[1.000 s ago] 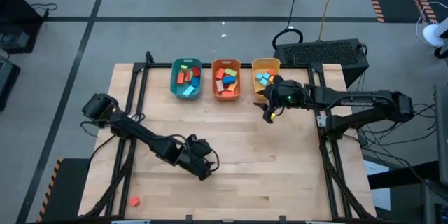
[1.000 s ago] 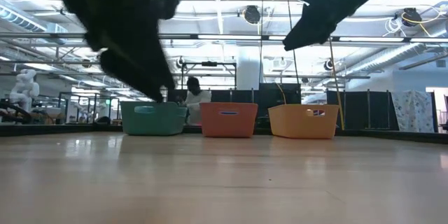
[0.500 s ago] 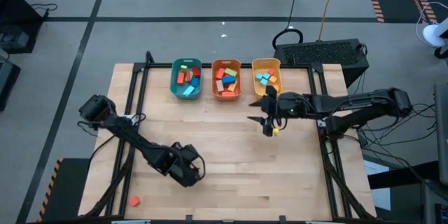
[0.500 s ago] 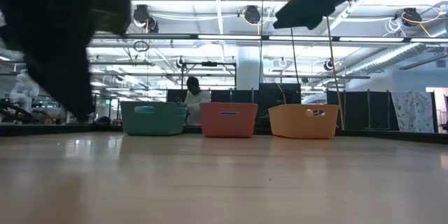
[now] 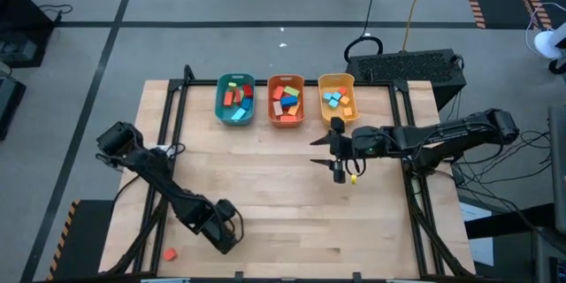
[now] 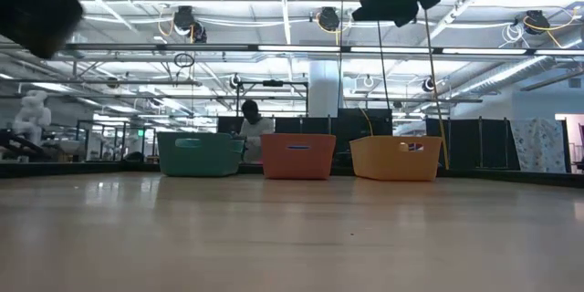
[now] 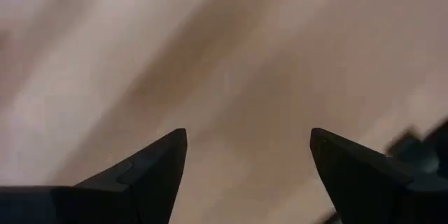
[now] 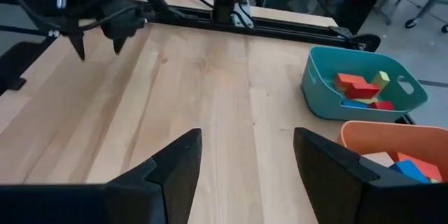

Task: Sort blocks by size
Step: Put the orange cube block into the yellow bin

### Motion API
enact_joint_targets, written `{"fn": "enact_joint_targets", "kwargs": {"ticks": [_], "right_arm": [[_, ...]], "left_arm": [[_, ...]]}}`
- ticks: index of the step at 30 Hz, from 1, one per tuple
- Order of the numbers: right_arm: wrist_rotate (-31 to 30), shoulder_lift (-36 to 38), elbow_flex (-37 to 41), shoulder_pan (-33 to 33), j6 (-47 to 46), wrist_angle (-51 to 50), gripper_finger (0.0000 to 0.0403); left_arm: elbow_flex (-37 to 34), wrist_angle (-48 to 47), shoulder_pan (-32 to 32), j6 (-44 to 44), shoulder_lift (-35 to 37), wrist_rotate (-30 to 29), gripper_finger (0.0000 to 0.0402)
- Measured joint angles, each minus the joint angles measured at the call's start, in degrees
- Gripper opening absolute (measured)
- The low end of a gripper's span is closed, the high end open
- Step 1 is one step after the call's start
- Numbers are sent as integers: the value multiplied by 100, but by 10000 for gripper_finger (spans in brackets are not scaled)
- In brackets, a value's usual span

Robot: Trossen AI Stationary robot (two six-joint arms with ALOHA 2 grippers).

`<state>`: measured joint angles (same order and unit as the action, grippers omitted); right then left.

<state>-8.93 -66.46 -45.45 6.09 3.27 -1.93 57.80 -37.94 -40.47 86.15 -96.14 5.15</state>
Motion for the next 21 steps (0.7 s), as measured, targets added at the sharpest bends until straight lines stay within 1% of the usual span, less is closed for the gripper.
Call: {"fn": "enact_joint_targets", "kwargs": {"ticks": [4,8,11,17,21], "right_arm": [[0,0,0,54,0,-48,212],[0,0,0,138,0,-48,212],[1,-9,0,228,0,-52,212],[2,-130,2,415,0,18,212],[2,-305,2,457,25,73,212]], "left_arm": [[389,-733,-99,74,0,778,303],[695,-1516,-266,208,0,1130,303],[659,-1535,-471,250,0,1238,303],[457,-1540,-840,970,-4,1897,303],[419,-1508,-1064,1333,-4,1971,303]]}}
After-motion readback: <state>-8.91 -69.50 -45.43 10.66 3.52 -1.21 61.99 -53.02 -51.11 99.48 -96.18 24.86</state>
